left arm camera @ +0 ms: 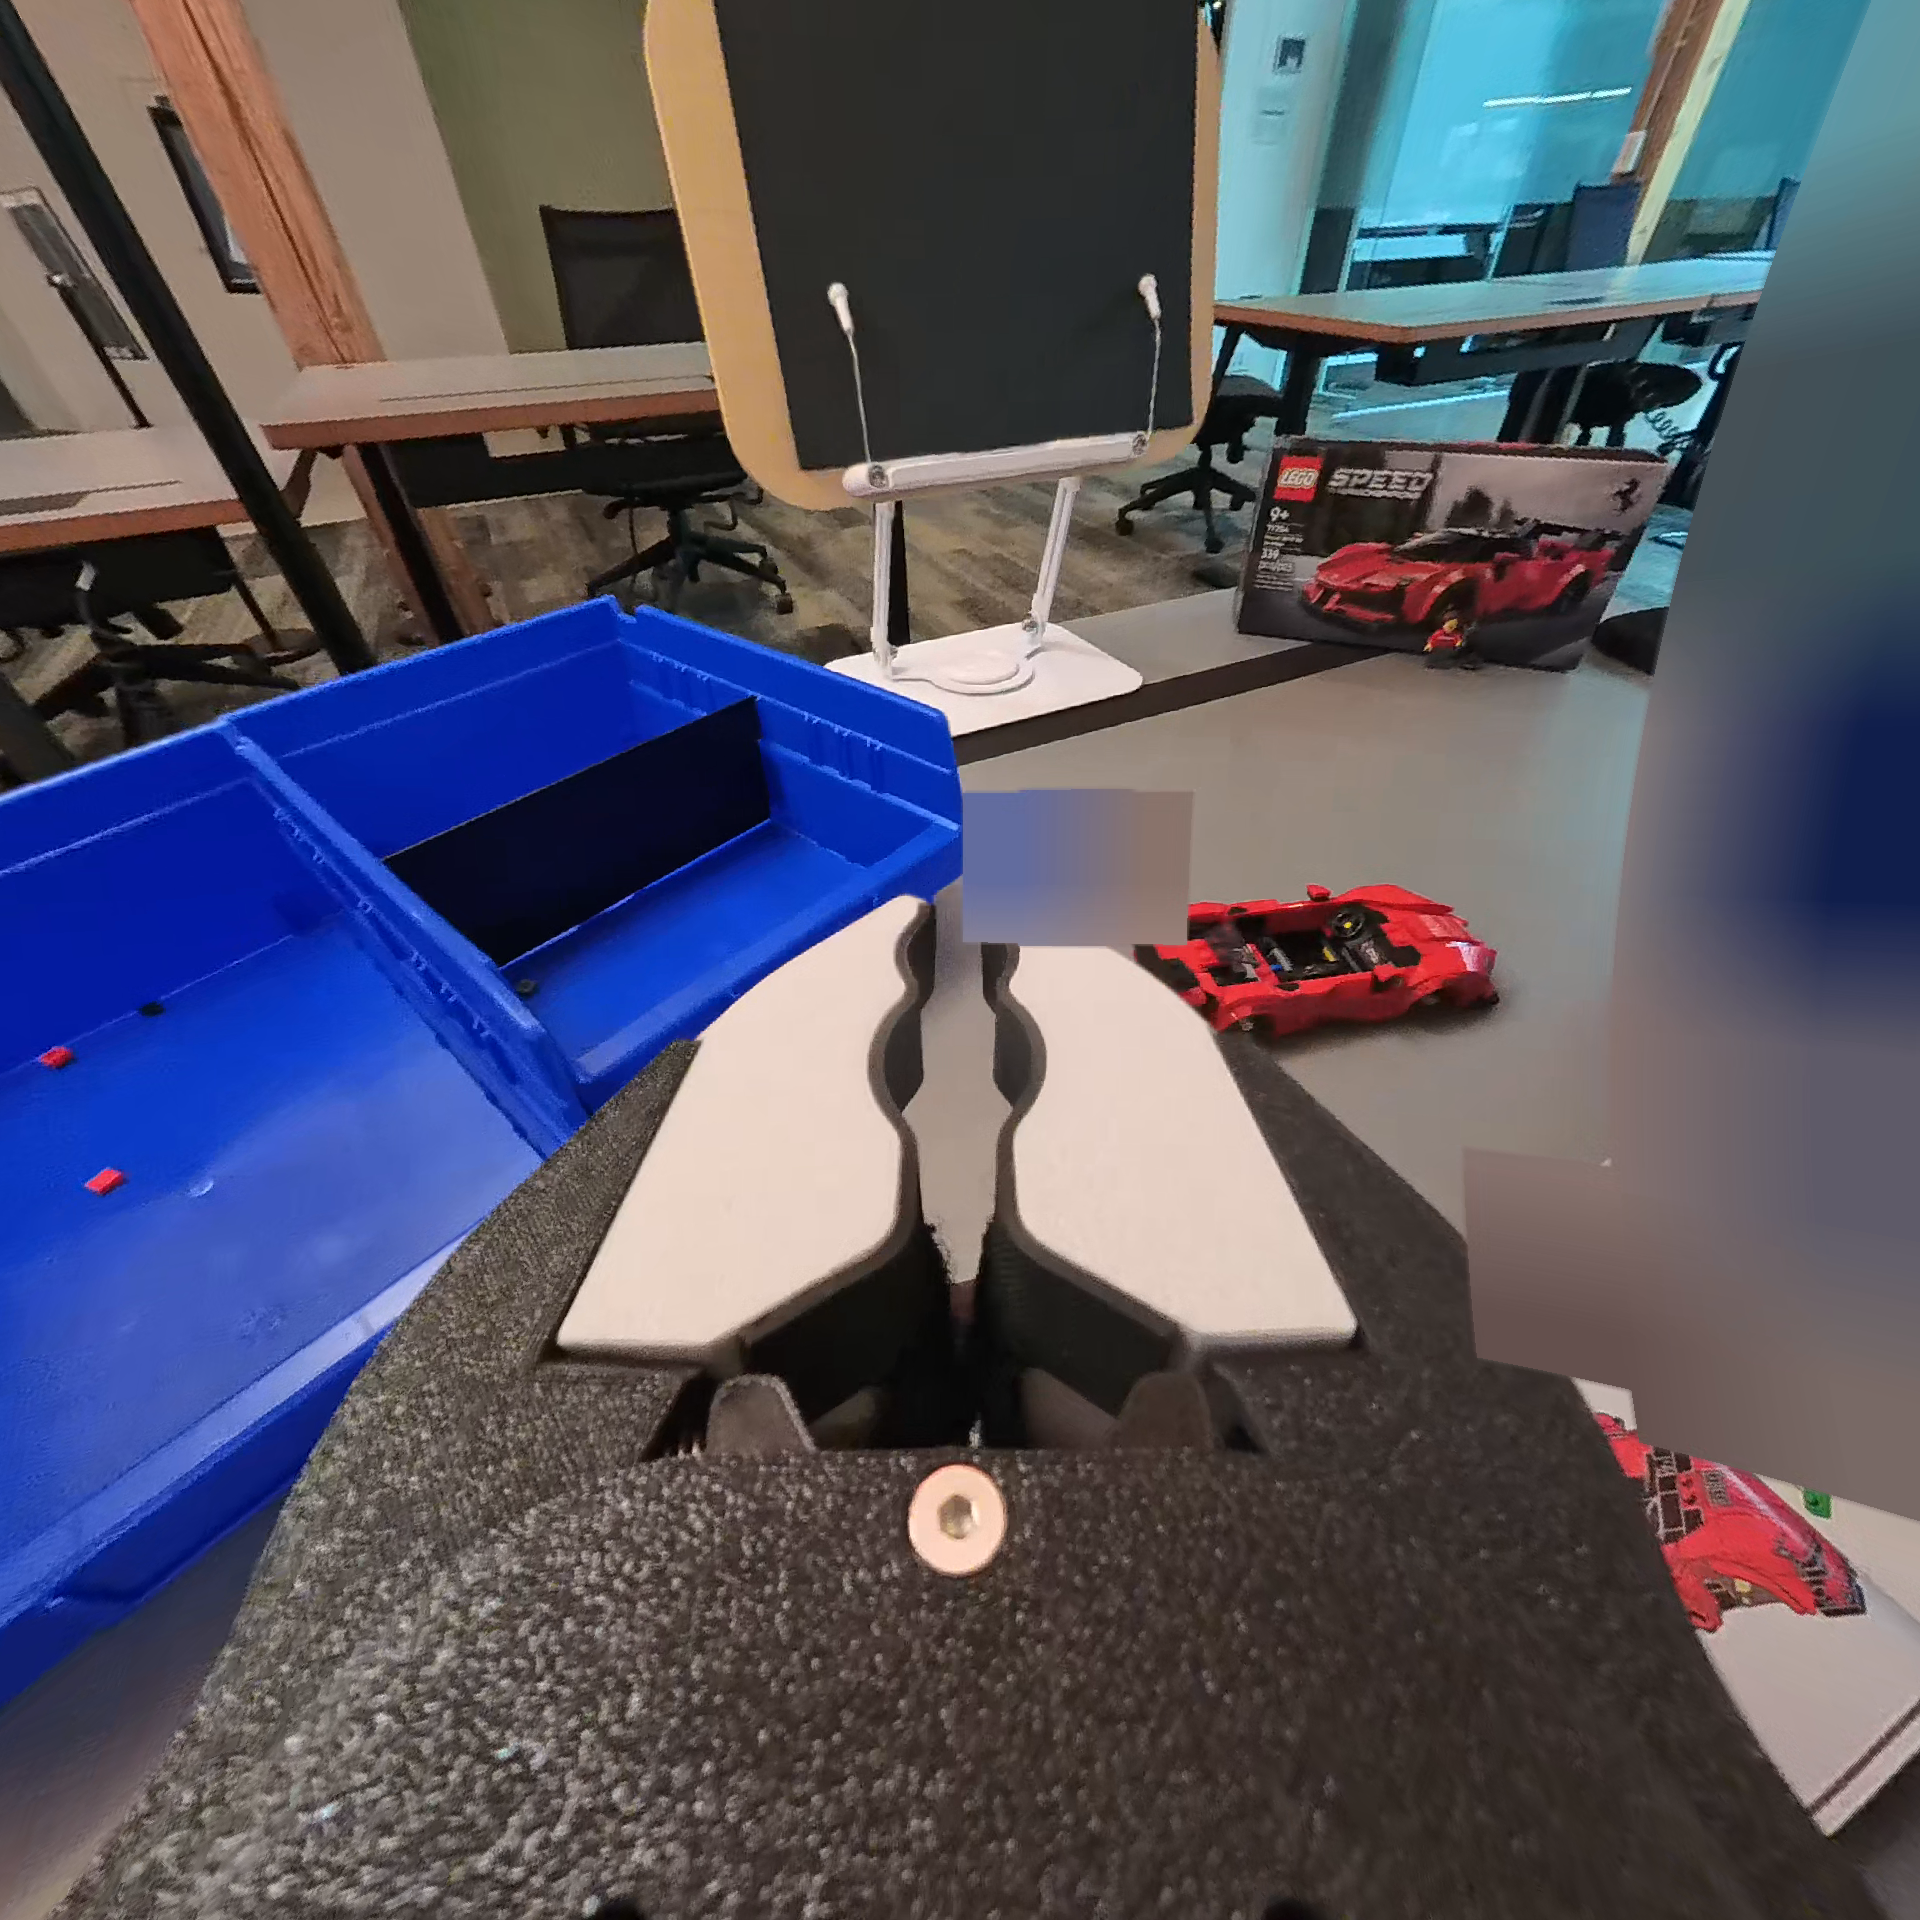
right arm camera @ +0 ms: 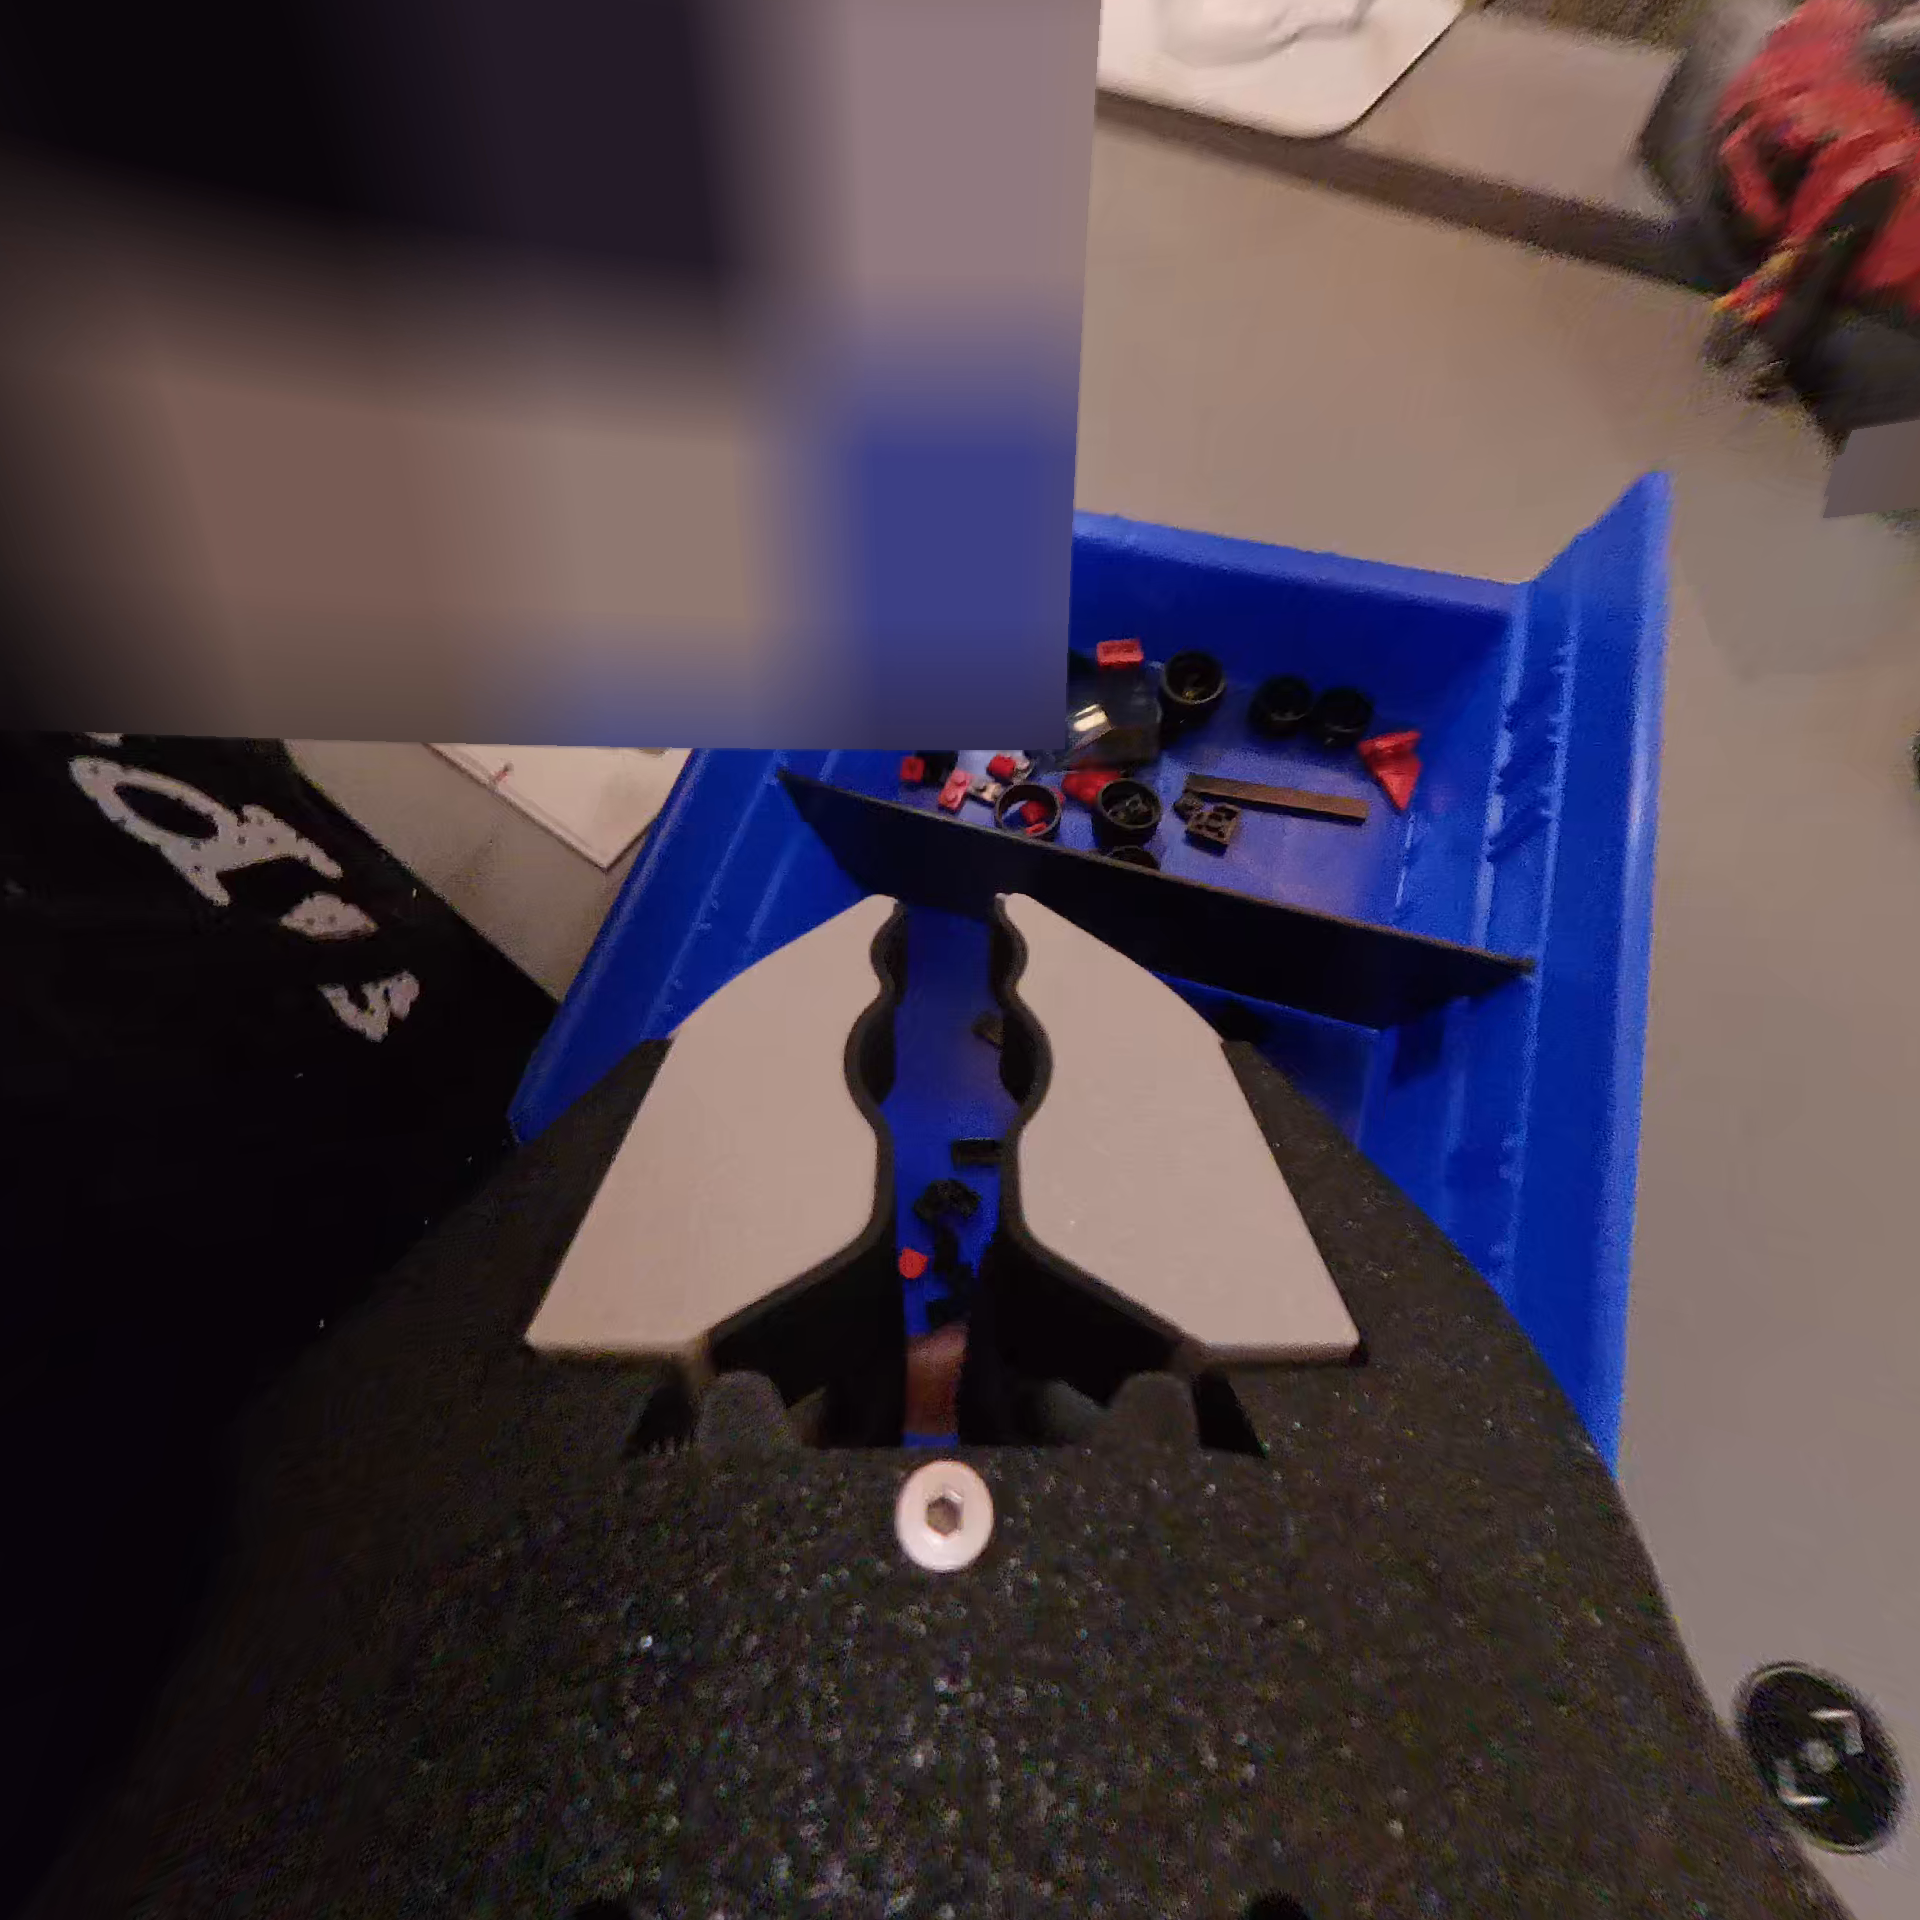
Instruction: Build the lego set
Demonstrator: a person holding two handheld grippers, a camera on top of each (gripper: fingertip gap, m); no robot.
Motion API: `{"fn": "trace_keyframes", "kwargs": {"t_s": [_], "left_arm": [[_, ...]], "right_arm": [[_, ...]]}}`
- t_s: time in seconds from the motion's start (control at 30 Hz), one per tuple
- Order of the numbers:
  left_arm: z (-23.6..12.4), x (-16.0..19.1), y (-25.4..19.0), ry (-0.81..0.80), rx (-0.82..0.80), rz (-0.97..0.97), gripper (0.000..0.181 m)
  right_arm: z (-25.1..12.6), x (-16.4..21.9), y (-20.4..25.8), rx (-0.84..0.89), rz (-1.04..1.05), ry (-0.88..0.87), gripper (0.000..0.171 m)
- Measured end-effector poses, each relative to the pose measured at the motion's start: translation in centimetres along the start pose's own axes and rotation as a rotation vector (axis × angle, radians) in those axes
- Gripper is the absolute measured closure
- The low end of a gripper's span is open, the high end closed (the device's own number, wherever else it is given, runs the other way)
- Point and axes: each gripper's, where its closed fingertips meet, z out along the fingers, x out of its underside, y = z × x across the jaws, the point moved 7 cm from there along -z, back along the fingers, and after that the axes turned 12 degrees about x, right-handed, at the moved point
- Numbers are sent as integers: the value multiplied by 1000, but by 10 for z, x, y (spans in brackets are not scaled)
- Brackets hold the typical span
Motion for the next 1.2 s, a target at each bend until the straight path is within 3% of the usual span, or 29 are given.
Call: {"fn": "trace_keyframes", "kwargs": {"t_s": [0.2,0.53,0.63,0.7,0.93,1.03,1.2], "left_arm": [[-2,4,4,8,-48,3,173],[2,14,7,11,-39,-11,173],[-4,17,7,18,-47,-5,173],[-10,19,10,14,-63,-8,173],[-24,27,21,-11,-80,-47,173],[-22,30,23,-17,-69,-53,173],[-23,34,22,-19,-59,-61,172]], "right_arm": [[34,-25,-3,-99,-184,180,152],[141,-47,9,-403,-556,529,171],[171,-38,13,-516,-657,636,165],[186,-30,12,-499,-749,672,159],[194,-21,15,-502,-811,646,161],[193,-18,14,-478,-806,645,154],[190,-20,14,-446,-836,632,163]]}}
